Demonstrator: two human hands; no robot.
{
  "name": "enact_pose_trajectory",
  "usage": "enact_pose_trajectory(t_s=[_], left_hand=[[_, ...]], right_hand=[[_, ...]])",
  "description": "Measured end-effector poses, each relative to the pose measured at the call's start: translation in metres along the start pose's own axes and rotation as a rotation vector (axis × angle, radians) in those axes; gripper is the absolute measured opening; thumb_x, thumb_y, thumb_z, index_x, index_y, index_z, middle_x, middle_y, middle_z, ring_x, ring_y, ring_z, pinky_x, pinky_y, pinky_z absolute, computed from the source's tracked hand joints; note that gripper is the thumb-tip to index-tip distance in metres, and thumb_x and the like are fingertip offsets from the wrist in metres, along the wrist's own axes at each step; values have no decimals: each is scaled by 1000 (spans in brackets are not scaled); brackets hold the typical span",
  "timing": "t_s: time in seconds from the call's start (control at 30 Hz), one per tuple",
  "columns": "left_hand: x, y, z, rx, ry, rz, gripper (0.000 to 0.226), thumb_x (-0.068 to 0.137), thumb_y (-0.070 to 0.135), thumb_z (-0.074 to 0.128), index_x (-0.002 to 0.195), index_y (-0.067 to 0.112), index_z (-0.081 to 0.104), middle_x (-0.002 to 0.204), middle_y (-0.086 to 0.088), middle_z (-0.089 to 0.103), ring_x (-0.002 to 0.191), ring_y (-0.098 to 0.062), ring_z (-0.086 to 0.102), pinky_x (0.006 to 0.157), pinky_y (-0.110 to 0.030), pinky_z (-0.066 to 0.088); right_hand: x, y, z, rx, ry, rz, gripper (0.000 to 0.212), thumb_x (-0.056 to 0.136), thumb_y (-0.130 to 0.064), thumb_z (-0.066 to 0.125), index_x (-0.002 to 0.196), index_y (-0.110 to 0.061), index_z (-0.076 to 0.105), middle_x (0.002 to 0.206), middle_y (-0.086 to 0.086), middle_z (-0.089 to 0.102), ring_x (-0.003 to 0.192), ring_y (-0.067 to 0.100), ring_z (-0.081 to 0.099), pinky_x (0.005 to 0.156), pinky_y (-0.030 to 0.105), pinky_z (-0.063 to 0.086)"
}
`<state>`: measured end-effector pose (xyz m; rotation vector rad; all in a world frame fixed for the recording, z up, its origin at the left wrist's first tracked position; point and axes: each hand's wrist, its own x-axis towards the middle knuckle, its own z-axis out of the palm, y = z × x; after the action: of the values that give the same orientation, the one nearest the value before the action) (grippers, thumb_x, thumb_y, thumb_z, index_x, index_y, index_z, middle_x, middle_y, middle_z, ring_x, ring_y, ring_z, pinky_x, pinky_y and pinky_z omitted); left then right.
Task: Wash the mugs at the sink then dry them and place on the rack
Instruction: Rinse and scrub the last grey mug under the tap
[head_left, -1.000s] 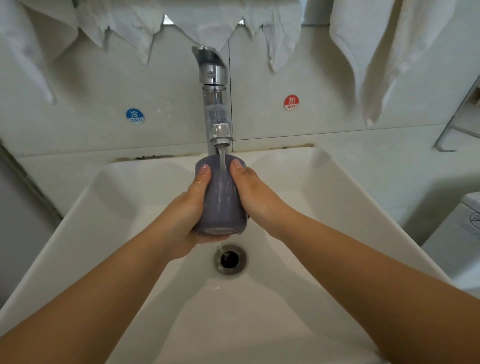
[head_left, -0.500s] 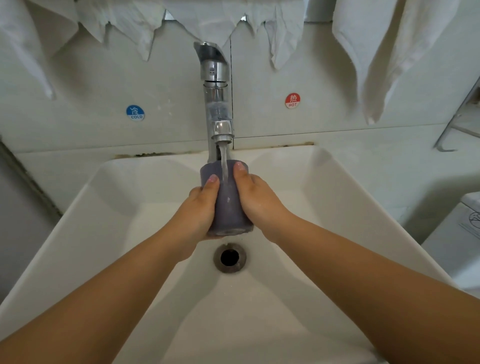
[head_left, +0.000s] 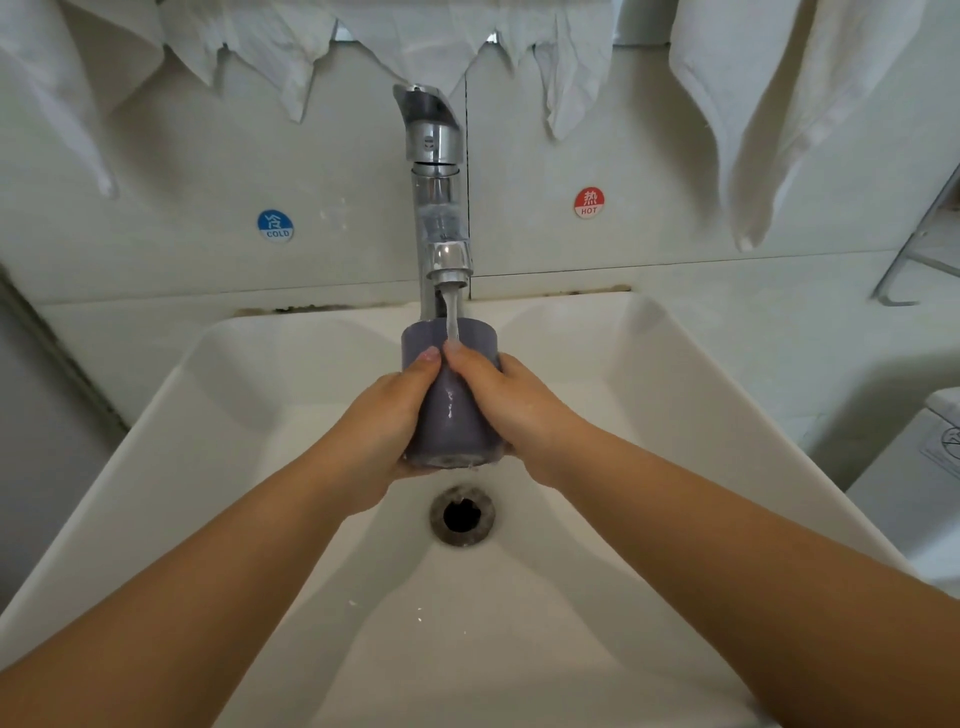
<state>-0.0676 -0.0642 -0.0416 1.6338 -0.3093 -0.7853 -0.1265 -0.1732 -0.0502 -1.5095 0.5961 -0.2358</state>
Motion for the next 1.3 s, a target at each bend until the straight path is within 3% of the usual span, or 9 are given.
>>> enact_pose_trajectory(t_s=[0.17,0.53,0.63,0.73,0.87,0.97,1.13,1.23,1.3], left_hand=[[-3,1,-10,3,-108,-37,58,63,48,72,111,18,64,102,-2,74,100,-21,69,81,-38,58],[3,-4,-4,401,-45,46,44,72,38,80,105,18,60,98,-1,71,92,-18,67,83,-37,56],[3,-3,-6,476,-13,79,52,71,39,81,111,16,58,97,1,69,88,-15,66,68,-27,52],[5,-1,-12,528,15,97,57,69,39,82,114,14,58,99,-1,69,89,-17,66,71,-28,53],[7,-1,-15,561,22,120,54,69,38,82,113,16,58,99,-2,69,91,-19,66,81,-36,56],[8,-6,-7,681,57,188,59,62,48,81,110,21,60,94,2,69,86,-16,66,79,-37,57],[5,-7,3,738,99,219,41,71,41,79,98,20,56,86,2,66,80,-13,63,69,-29,54],[4,-5,-2,692,79,192,45,66,42,83,97,23,56,91,5,66,83,-12,63,75,-32,55],[4,-3,-8,673,72,182,54,64,44,84,104,20,57,95,4,66,86,-14,64,78,-35,56]], right_hand=[[1,-6,-14,41,-113,48,52,85,-53,61,122,-16,58,112,3,68,103,19,65,92,38,53],[0,-7,-13,-290,63,-83,64,77,-64,63,113,-11,59,99,0,66,86,16,64,65,24,53],[0,-2,-12,-300,23,-47,60,82,-68,51,96,-10,65,93,7,71,87,21,67,78,36,58],[4,5,-11,-259,-96,-37,67,88,-66,41,112,-6,61,106,11,69,97,22,67,81,36,58],[9,6,-16,-229,-196,-46,60,84,-54,63,124,-10,55,114,6,68,101,18,67,83,32,58],[8,9,-2,-184,28,-13,74,68,-60,73,116,-5,60,104,10,70,92,22,68,80,36,58],[11,9,9,-89,241,46,76,75,-72,54,109,-4,61,102,11,68,93,25,65,85,40,54],[11,8,3,-162,182,-3,61,93,-59,33,109,-6,59,109,14,65,99,29,63,91,48,52],[8,7,4,-173,82,-23,82,81,-74,37,127,-8,51,120,14,62,105,28,62,89,45,54]])
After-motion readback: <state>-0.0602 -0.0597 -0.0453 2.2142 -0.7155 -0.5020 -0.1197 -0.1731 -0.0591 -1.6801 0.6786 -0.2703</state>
